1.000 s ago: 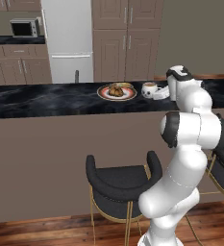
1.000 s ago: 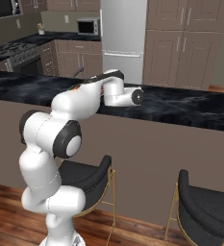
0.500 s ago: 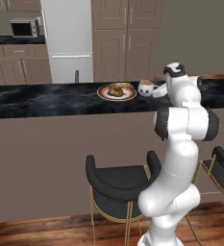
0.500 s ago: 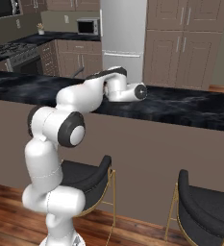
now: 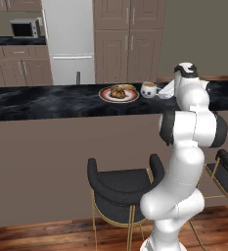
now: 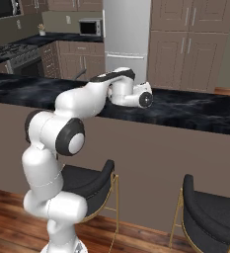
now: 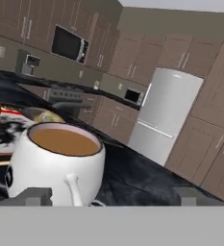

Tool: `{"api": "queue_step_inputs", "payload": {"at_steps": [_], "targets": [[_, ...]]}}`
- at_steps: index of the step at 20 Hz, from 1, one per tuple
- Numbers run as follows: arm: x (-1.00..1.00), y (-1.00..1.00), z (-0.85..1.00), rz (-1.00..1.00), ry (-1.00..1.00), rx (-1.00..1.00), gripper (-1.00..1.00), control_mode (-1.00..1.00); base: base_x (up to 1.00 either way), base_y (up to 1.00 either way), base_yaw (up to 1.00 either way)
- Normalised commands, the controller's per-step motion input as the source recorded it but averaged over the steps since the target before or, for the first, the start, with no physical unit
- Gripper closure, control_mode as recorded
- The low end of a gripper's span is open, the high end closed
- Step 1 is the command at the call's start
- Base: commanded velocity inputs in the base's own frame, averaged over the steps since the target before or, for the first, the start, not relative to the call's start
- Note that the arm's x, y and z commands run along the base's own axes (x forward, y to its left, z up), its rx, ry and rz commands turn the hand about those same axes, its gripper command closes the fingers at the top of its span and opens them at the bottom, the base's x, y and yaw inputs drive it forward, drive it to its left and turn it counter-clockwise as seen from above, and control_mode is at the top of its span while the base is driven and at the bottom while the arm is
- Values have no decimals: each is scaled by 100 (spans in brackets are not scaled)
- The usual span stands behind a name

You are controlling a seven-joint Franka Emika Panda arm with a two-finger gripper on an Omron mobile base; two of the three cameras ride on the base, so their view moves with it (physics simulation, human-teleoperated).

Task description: Pick up the brewed coffee from the coffee machine and place it next to the breakfast plate on the dining counter.

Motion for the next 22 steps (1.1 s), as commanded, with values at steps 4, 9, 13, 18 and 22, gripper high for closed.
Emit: {"api": "queue_step_inputs", "payload": {"at_steps": [4,9,13,18,22], "targets": [[-8,-28,59,0,-7,0,-100,-100,0,0,0],[-85,-5,59,0,1,0,-100,-100,0,0,0],[-100,0,52,9,0,-4,-100,-100,0,0,0],[-89,19,25,14,0,-9,-100,-100,0,0,0],[-93,58,2,21,0,-28,-100,-100,0,0,0]]}}
